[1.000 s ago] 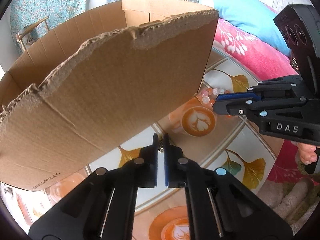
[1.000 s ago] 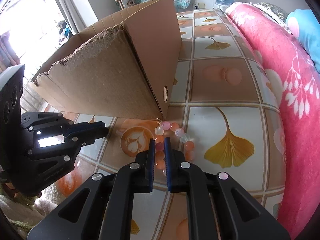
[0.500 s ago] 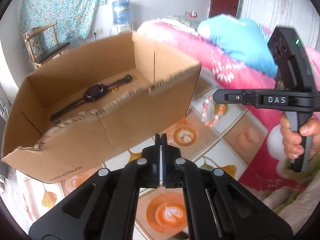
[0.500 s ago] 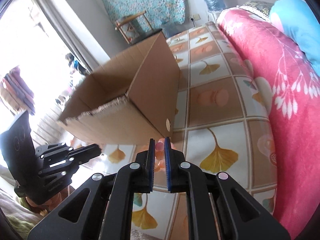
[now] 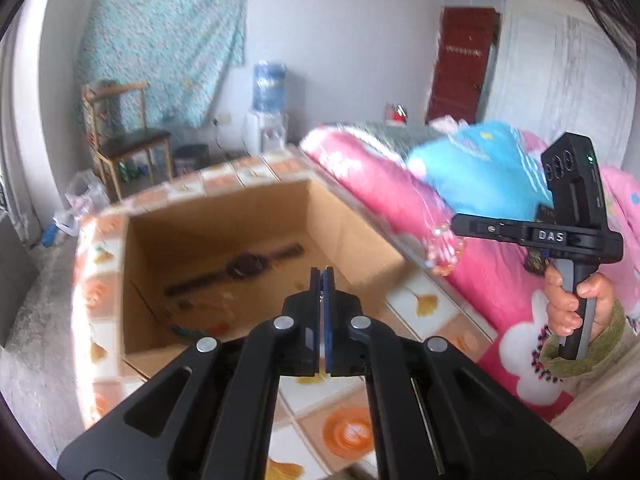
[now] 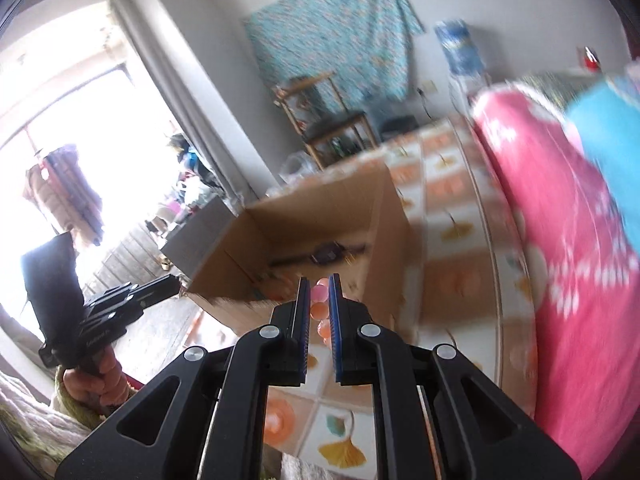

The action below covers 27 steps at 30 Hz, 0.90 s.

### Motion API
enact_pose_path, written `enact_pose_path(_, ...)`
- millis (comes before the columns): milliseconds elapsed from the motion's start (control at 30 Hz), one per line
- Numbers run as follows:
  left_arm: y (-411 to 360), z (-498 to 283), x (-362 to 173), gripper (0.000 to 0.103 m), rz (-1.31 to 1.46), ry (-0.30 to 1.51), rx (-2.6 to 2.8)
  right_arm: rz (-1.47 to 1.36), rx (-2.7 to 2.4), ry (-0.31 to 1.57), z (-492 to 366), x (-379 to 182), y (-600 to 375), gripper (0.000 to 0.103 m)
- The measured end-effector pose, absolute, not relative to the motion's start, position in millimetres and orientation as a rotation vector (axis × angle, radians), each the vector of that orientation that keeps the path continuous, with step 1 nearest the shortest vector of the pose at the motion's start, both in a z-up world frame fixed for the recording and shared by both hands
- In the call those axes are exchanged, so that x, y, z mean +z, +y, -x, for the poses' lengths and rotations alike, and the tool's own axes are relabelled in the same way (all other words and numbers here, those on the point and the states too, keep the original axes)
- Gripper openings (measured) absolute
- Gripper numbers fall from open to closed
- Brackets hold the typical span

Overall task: Organize jewelry
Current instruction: 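Lift the bracelet and charm and carry both over the box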

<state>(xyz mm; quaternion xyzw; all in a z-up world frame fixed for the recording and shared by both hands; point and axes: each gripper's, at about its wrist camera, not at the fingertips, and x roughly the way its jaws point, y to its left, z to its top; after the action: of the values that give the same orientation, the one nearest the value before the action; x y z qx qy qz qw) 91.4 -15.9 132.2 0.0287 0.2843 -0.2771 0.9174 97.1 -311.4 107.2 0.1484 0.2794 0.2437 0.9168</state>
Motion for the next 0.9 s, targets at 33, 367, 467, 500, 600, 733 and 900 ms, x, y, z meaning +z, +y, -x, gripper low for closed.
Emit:
enact_pose_path(33,-12.2,-94.4,137.0,0.001,-0.056,0.573,-0.562,-0.291,0.515,0.558,-98.8,114.4,-308.0,0.009)
enact_pose_path(367,1.3,-157.4,126.2,0.001,0.028,0.671,-0.581,-0.271,0.714,0.549,-161.5,145.6,-259.8,0.009)
enact_pose_path(467,-3.3,-184.9,99.7,0.001,0.064,0.769,-0.589,-0.278,0.726,0.643,-193.0,127.5,-245.5,0.009)
enact_pose_path(500,-3.8,-195.2,89.1,0.001,0.087,0.818,-0.595,-0.279,0.722,0.671,-199.3,121.3,-242.3,0.009)
enact_pose_path(600,-4.2,-211.7,62.6,0.001,0.133,0.916,-0.611,-0.266,0.708,0.737,-215.6,103.7,-236.4,0.009)
enact_pose_path(733,-5.5,-223.1,38.0,0.001,0.156,1.01,-0.637,-0.241,0.699,0.779,-226.9,91.0,-230.5,0.009)
enact_pose_path(900,-2.3,-230.9,23.5,0.004,0.156,1.055,-0.602,-0.24,0.689,0.839,-238.8,77.4,-233.2,0.009)
